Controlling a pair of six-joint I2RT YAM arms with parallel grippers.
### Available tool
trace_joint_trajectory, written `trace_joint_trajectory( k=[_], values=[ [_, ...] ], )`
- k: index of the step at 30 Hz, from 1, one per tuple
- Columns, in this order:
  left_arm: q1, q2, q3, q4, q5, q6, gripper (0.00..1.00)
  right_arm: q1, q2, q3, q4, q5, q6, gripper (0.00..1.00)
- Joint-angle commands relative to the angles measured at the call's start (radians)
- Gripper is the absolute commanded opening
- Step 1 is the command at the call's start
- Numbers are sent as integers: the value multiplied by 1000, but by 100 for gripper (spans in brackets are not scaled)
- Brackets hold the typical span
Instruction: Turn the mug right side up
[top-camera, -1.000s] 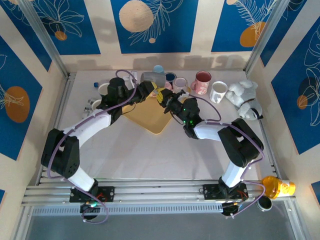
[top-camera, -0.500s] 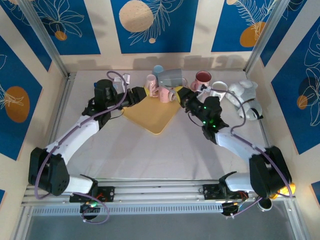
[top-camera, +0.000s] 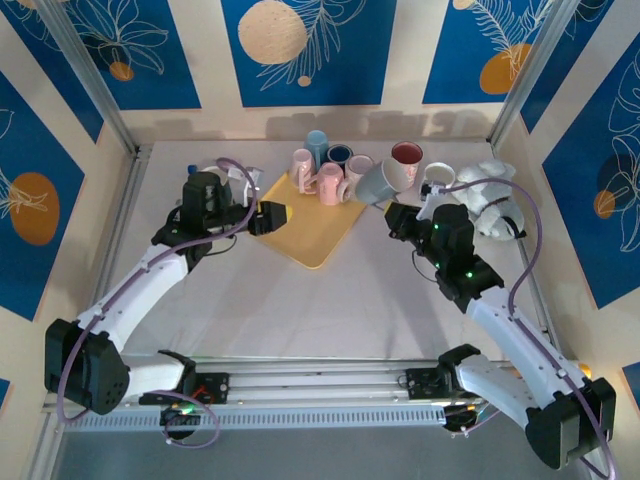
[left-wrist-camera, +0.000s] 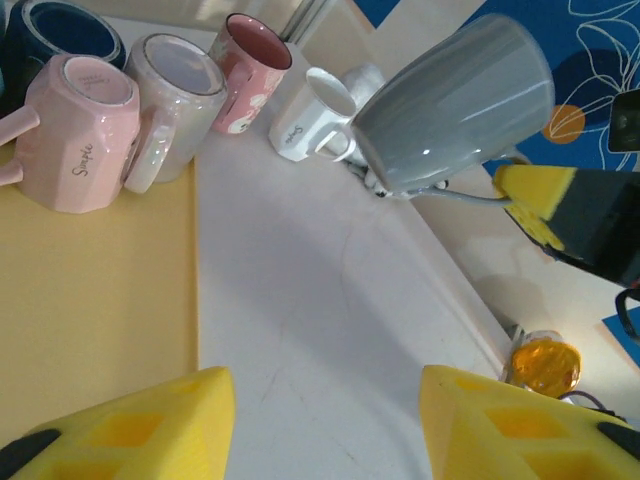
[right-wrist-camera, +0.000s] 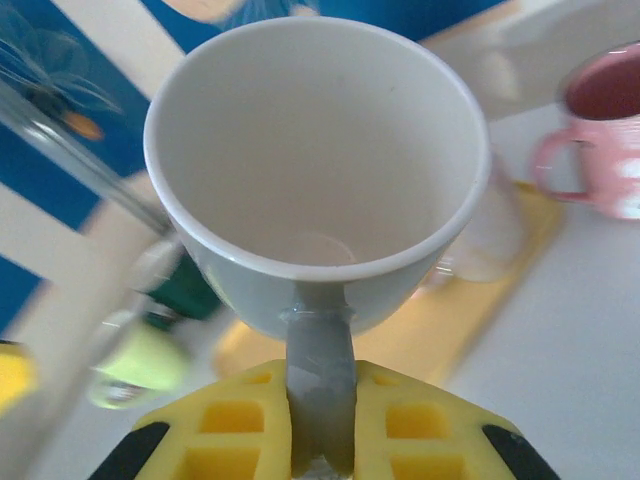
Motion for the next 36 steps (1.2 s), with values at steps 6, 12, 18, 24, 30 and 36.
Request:
trace_joint_trajectory(
  k=[6,12,18,24,30,36],
  values=[
    [10,26,-28,17,-9,45,51,-63,117,20,47,155,-370,0],
    [11,53,-84,59,-51,85,51,-133,259,12,182,119,-440,0],
    [10,67,-116,76,-96,121,50,-199,410,26,279,83,-453,0],
    [10,69,-126,67,-116,162,50,-238,539,22,400,50,-469,0],
    [10,71,-154,99,-132,180,50,-244,650,65,445,33,-500,0],
    [10,80,-159,111,-147,198,50,-243,713,99,481,21,-522,0]
  ],
)
